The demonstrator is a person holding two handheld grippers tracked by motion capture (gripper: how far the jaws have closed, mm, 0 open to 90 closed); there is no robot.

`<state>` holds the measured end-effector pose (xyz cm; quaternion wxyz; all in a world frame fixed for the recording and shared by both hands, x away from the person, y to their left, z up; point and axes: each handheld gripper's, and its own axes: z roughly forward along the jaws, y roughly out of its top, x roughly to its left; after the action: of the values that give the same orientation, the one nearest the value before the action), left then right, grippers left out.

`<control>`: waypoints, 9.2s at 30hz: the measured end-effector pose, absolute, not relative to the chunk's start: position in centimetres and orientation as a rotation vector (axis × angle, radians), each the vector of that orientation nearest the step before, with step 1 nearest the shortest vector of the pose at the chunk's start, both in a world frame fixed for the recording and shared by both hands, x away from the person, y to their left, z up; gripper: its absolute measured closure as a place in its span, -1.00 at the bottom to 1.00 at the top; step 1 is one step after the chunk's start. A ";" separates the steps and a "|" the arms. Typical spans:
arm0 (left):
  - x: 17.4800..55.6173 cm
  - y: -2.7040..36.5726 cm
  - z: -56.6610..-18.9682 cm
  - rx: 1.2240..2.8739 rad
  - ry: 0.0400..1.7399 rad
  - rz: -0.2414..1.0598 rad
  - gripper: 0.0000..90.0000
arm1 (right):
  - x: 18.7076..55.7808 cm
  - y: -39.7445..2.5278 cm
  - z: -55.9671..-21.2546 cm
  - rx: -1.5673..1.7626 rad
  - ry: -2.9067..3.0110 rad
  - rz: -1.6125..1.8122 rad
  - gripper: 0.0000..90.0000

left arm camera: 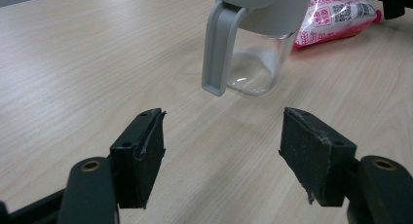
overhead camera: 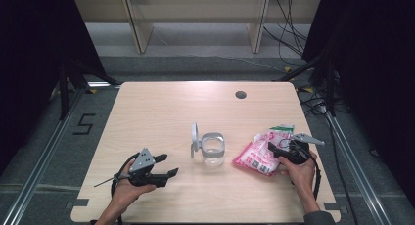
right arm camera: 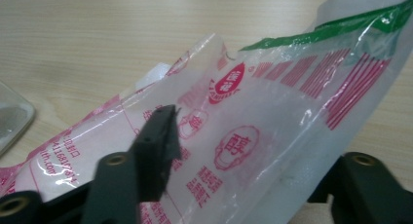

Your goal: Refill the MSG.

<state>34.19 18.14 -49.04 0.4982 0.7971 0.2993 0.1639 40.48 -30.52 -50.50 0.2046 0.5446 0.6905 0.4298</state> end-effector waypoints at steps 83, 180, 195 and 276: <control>31.7 4.6 -50.7 1.946 0.548 0.334 -0.24 | 33.3 -22.7 -36.4 0.780 1.956 1.509 1.00; 32.3 -3.8 -51.5 1.704 0.670 0.461 0.78 | 37.4 -16.4 -35.5 0.854 2.080 1.444 1.00; 32.6 -4.1 -51.3 1.711 0.664 0.463 0.78 | 38.1 -15.6 -35.6 0.826 2.085 1.462 1.00; 33.3 -5.5 -50.9 1.638 0.663 0.454 0.78 | 38.5 -13.6 -35.4 0.820 2.131 1.412 1.00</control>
<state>33.35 -5.54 -50.91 0.6120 0.7100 0.2874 0.1969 38.52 -13.57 -35.37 0.2265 0.2976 0.7732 0.5122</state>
